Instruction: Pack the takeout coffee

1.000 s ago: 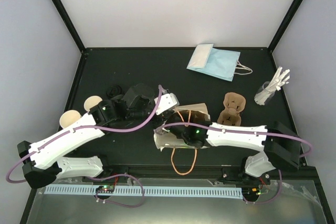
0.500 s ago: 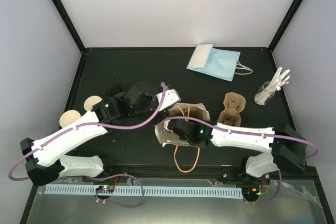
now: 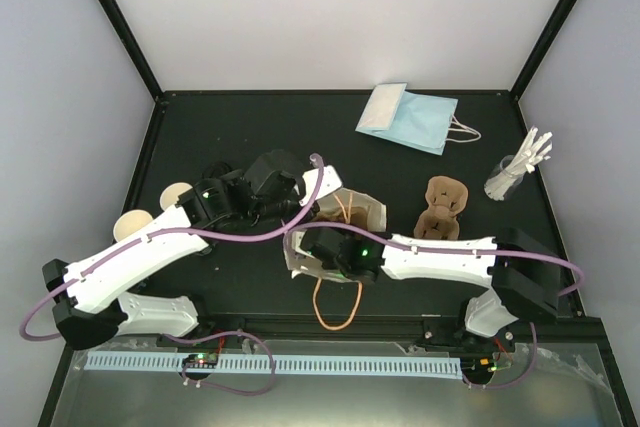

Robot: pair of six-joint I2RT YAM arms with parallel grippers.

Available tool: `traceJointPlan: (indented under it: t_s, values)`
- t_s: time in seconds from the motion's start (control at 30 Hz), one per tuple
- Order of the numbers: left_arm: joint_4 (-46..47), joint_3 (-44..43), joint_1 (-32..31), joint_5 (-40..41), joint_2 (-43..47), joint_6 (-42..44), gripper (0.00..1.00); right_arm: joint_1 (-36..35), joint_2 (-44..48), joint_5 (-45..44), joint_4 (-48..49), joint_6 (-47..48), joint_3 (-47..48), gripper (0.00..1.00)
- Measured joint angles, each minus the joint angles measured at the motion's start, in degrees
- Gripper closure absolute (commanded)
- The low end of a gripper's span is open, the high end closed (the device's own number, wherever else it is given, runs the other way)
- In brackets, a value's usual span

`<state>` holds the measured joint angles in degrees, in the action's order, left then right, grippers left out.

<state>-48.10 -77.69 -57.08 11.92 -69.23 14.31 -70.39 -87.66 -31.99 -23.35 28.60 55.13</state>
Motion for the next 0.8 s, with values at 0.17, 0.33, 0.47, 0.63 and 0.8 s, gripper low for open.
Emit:
traceJointPlan:
  t_s: [0.17, 0.33, 0.47, 0.63, 0.8]
  values:
    - [0.1, 2.8, 0.0, -3.3, 1.7, -2.0, 0.99, -2.5, -0.1, -0.7, 0.9, 0.4, -1.9, 0.99]
    - [0.8, 4.9, 0.0, -8.3, 4.1, -4.3, 0.98, -4.6, -0.1, -2.4, 1.2, 0.6, -3.7, 0.99]
    - [1.7, 6.5, 0.0, -13.4, 5.2, -5.9, 0.98, -6.1, 0.0, -3.5, 1.4, 0.0, -4.8, 0.99]
    - [3.4, 9.2, -0.1, -19.8, 6.3, -8.0, 0.98, -8.2, 0.0, -4.0, 1.4, -2.0, -6.5, 0.99]
    - [5.0, 11.9, -0.7, -23.6, 7.4, -9.9, 0.98, -8.7, 0.0, -5.8, 1.5, -3.3, -7.9, 0.99]
